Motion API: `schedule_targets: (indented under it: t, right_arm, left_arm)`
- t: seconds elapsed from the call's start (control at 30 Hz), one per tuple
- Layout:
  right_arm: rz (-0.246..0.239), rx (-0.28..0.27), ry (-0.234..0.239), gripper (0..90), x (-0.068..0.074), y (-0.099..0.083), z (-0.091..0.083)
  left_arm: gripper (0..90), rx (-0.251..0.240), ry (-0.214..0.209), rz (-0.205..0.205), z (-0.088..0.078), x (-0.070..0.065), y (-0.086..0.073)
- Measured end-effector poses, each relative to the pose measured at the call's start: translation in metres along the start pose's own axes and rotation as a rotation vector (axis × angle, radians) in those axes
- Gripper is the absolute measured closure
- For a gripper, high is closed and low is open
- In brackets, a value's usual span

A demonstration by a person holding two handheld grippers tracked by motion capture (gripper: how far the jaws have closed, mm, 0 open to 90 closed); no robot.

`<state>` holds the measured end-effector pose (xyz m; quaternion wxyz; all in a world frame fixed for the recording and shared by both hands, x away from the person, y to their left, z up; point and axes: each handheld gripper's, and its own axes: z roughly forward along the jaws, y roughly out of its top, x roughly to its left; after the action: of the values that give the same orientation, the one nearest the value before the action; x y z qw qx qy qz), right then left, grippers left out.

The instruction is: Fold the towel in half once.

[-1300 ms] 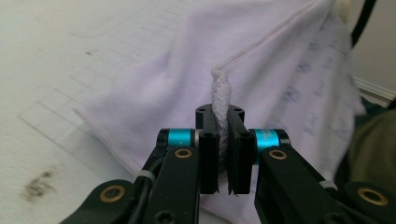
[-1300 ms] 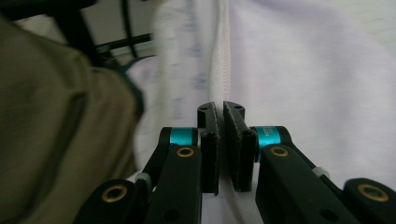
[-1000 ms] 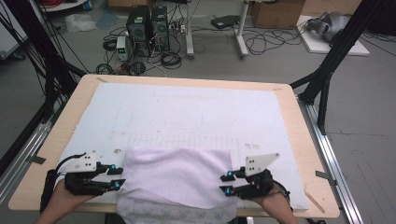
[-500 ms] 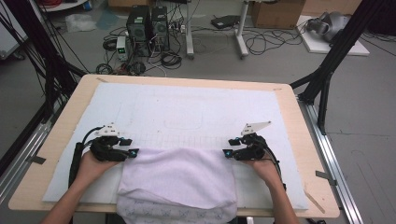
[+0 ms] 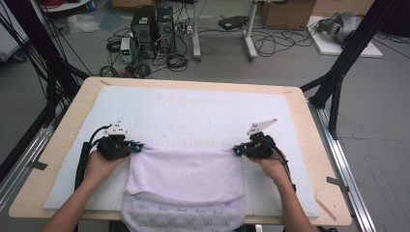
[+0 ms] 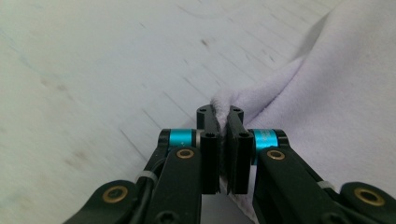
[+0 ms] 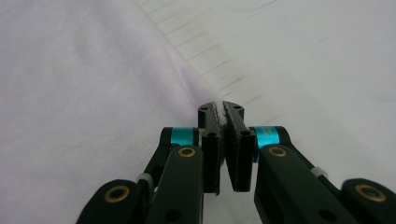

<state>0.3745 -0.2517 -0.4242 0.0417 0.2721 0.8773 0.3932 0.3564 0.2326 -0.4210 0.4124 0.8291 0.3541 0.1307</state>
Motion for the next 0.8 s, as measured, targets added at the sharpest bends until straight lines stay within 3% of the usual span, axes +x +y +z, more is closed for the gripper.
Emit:
schedule_targets:
  t: [0.13, 0.27, 0.4, 0.5, 0.57, 0.63, 0.67, 0.73, 0.8]
  right_arm:
    - [0.001, -0.033, -0.096, 86.1, -0.021, 0.023, -0.014]
    - [-0.018, -0.049, -0.188, 86.3, -0.038, 0.053, -0.026]
    - [-0.018, -0.091, -0.251, 86.3, -0.055, 0.085, -0.046]
    - [-0.020, -0.135, -0.280, 84.8, -0.066, 0.109, -0.057]
    - [-0.016, -0.148, -0.296, 72.4, -0.073, 0.114, -0.055]
    - [0.030, -0.142, -0.298, 60.8, -0.080, 0.108, -0.047]
    - [0.054, -0.134, -0.276, 59.8, -0.082, 0.102, -0.042]
    - [0.052, -0.126, -0.255, 56.9, -0.079, 0.089, -0.033]
    - [0.090, -0.085, -0.195, 50.7, -0.077, 0.079, -0.024]
  left_arm:
    - [85.8, -0.039, 0.068, 0.014, 0.008, 0.011, 0.035]
    - [85.9, -0.052, 0.109, 0.019, 0.012, 0.030, 0.080]
    - [85.9, -0.113, 0.171, 0.028, 0.007, 0.046, 0.128]
    - [84.1, -0.111, 0.233, 0.041, 0.009, 0.057, 0.151]
    - [68.2, -0.099, 0.265, 0.017, 0.016, 0.062, 0.150]
    - [57.7, -0.054, 0.231, -0.004, 0.022, 0.068, 0.140]
    - [56.3, -0.048, 0.222, -0.005, 0.024, 0.069, 0.132]
    - [55.6, -0.047, 0.199, -0.024, 0.024, 0.072, 0.115]
    - [53.3, -0.028, 0.169, -0.048, 0.024, 0.073, 0.098]
